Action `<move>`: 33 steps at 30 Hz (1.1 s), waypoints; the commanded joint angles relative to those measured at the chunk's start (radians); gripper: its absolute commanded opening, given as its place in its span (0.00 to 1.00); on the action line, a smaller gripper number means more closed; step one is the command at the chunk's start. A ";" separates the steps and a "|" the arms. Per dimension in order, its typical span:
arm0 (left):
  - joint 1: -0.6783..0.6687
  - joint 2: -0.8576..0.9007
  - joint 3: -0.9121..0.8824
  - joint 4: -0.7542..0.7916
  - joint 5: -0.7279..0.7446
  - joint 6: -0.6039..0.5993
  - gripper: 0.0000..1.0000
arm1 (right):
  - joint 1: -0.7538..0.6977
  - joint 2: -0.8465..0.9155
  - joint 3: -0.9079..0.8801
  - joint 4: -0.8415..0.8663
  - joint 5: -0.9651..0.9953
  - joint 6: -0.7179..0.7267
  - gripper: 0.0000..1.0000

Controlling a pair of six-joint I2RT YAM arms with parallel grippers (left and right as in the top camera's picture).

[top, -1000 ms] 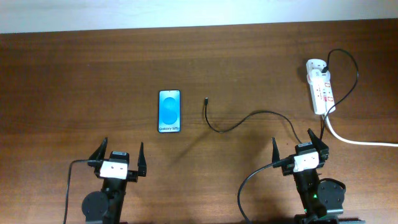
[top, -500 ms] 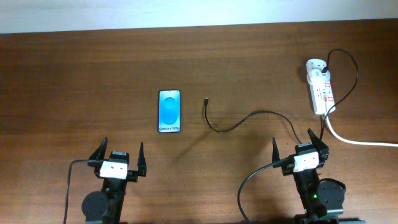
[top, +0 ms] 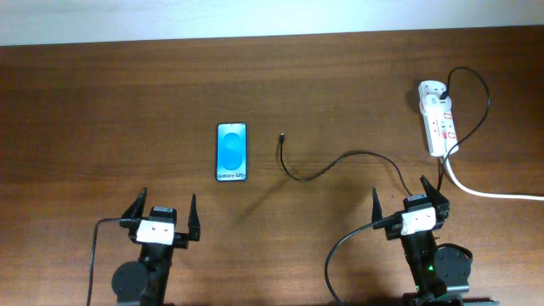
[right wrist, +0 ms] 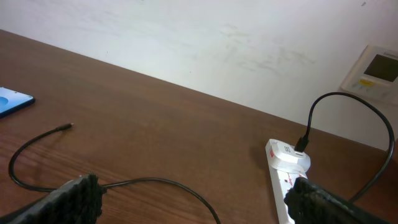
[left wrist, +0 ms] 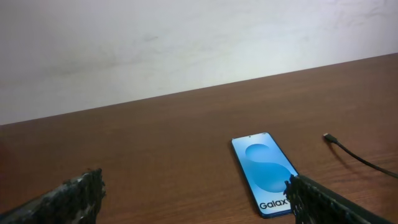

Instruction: Plug charger to phone and switch on socket

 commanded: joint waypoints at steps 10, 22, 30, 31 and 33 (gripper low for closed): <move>-0.003 -0.007 -0.003 0.006 -0.004 -0.021 0.99 | 0.006 -0.008 -0.007 -0.001 -0.009 0.005 0.98; -0.003 0.023 0.041 -0.027 0.004 -0.021 0.99 | 0.006 -0.008 -0.007 -0.001 -0.009 0.005 0.98; -0.003 0.103 0.119 -0.027 0.004 -0.021 0.99 | 0.006 -0.008 -0.007 -0.001 -0.009 0.005 0.98; -0.003 0.121 0.134 -0.029 0.004 -0.021 0.99 | 0.006 -0.008 -0.007 -0.001 -0.009 0.005 0.98; -0.003 0.160 0.157 -0.027 0.004 -0.021 0.99 | 0.006 -0.008 -0.007 -0.001 -0.009 0.005 0.98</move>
